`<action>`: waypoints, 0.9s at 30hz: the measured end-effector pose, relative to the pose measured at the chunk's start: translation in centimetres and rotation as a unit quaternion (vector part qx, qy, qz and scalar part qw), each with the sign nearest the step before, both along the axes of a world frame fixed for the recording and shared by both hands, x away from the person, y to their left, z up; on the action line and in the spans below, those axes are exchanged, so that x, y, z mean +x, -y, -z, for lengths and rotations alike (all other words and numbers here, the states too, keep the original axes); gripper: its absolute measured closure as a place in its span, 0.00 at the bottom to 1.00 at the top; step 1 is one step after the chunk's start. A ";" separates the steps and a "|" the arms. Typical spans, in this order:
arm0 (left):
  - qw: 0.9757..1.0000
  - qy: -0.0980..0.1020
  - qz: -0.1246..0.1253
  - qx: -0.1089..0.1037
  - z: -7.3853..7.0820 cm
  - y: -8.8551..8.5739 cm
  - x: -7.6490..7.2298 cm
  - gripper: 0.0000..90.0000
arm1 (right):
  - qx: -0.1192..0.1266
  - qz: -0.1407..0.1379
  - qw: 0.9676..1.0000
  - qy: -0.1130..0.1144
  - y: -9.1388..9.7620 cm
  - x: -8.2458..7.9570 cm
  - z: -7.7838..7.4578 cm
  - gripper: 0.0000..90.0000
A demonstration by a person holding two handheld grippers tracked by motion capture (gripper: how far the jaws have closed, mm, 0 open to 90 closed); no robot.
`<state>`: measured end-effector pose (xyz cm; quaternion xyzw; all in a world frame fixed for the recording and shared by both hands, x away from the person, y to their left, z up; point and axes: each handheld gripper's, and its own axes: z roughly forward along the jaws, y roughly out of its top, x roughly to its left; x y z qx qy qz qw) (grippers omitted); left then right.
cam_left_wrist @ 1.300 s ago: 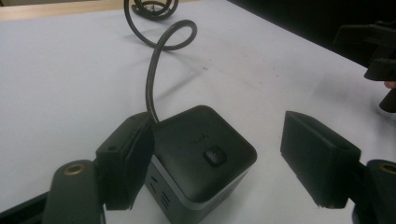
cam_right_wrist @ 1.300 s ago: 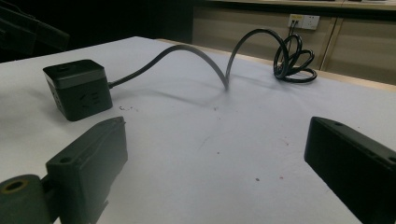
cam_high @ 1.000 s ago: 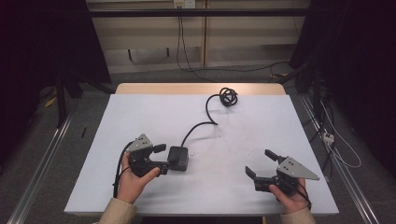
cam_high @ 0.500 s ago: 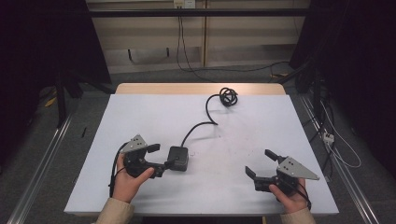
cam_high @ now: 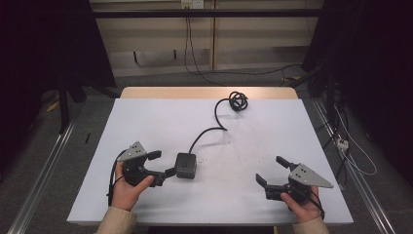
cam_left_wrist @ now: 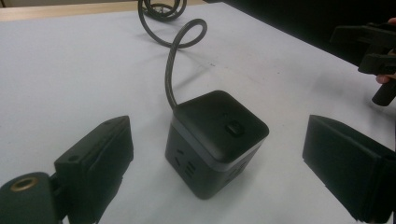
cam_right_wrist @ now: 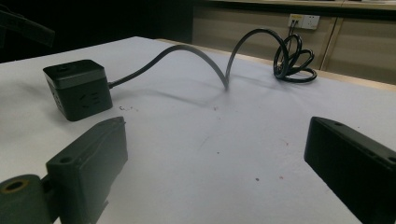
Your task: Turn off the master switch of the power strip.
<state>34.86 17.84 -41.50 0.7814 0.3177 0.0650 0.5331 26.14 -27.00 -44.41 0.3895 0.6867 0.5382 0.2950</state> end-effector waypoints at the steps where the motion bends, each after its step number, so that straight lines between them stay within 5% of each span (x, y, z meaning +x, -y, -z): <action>1: 1.000 -0.001 0.002 -0.001 0.0 -0.1 0.0 0.09 | 0.000 0.000 1.000 0.000 0.0 0.0 0.0 0.06; 27: 1.000 0.003 -0.011 -0.002 0.7 -3.1 0.0 0.07 | 0.002 0.000 1.000 0.001 0.1 0.0 0.0 0.06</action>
